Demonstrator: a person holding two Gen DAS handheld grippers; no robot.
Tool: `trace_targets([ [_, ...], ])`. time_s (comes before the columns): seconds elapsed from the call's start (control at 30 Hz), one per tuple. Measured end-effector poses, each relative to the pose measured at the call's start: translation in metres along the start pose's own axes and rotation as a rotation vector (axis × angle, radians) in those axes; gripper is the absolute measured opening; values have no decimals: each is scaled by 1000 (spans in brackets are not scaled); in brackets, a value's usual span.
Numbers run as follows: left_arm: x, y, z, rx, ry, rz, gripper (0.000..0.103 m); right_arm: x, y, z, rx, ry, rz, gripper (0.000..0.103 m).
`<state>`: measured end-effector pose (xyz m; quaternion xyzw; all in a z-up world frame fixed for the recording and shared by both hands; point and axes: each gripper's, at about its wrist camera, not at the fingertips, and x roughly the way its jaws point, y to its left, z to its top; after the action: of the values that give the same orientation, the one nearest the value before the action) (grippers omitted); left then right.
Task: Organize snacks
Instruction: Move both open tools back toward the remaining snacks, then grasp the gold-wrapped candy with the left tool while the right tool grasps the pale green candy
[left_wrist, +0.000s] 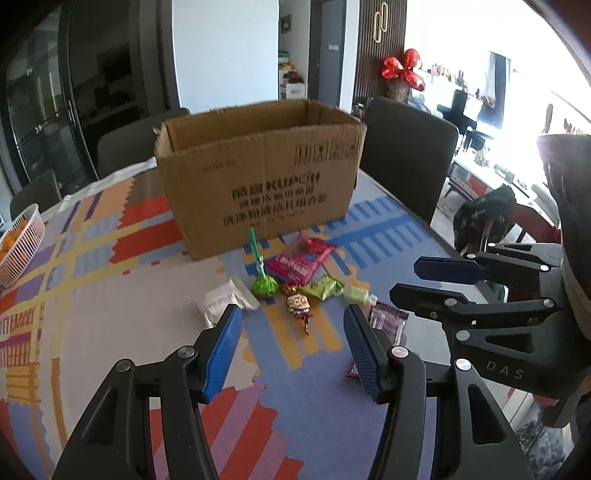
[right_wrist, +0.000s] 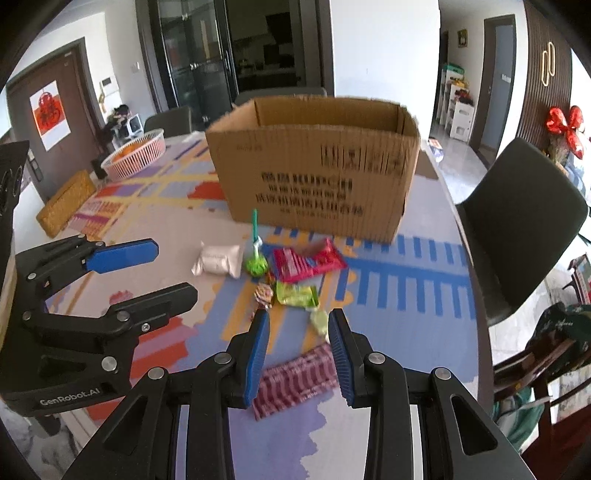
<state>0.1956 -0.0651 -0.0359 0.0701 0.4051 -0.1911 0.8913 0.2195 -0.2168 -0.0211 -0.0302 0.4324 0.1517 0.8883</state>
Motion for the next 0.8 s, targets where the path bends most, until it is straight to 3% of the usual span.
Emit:
trace_targets([
  [0.27,30,5,-10,1,57,-27,56,32,-7,-8,12,84,5,34],
  [0.8,86,12,-11,-36,141,-78,51,74,-21,-8,48,161,17,34],
])
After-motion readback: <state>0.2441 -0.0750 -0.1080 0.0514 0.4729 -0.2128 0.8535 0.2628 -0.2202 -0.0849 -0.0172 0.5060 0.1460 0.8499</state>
